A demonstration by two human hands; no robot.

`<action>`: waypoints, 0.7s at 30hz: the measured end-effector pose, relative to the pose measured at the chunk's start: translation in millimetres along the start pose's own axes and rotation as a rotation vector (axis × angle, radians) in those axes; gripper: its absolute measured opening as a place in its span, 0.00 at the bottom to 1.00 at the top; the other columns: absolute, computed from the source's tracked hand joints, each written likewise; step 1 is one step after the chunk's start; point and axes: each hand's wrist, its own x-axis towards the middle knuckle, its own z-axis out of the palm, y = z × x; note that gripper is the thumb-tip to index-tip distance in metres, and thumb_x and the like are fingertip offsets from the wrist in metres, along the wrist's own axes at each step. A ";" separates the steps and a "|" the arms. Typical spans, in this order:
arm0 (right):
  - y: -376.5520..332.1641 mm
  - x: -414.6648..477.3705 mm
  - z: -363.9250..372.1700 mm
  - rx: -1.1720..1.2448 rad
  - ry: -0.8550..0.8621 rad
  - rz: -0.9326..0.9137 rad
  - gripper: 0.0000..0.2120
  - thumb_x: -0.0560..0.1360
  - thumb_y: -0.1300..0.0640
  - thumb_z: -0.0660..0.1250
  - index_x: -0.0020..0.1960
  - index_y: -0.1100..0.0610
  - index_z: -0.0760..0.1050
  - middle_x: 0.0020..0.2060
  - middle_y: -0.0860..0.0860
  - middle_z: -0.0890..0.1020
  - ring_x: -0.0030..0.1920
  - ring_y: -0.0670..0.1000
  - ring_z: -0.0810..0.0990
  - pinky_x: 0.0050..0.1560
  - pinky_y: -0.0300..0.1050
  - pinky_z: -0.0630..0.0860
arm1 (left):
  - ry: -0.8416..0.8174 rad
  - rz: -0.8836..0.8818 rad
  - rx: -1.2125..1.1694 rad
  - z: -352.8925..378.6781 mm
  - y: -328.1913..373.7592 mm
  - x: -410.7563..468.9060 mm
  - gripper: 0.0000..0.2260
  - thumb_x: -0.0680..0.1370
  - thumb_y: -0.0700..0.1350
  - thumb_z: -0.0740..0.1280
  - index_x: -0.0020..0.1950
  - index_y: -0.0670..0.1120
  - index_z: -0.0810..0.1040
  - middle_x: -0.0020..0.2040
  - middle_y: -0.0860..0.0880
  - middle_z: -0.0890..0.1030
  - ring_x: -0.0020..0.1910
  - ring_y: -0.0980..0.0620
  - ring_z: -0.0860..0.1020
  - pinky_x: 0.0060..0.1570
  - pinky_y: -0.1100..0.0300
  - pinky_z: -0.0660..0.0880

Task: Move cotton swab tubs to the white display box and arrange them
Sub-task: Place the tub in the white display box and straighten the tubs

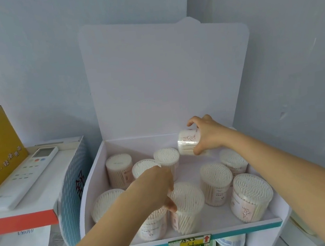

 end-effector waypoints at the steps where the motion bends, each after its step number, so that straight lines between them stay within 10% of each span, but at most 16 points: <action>1: 0.5 0.5 1.6 -0.010 -0.008 0.015 0.41 0.61 0.57 0.77 0.69 0.49 0.61 0.56 0.50 0.62 0.52 0.53 0.73 0.48 0.42 0.72 | 0.005 0.000 -0.007 0.7 -0.7 -1.4 0.25 0.71 0.50 0.72 0.67 0.48 0.73 0.66 0.49 0.75 0.64 0.48 0.73 0.63 0.57 0.68; 21: 11.6 0.2 32.2 -0.220 0.053 0.138 0.38 0.63 0.45 0.72 0.69 0.54 0.64 0.60 0.53 0.74 0.60 0.57 0.74 0.55 0.49 0.74 | 0.029 -0.013 -0.055 0.9 0.0 -10.8 0.25 0.73 0.49 0.71 0.69 0.47 0.71 0.68 0.47 0.72 0.66 0.48 0.70 0.65 0.55 0.66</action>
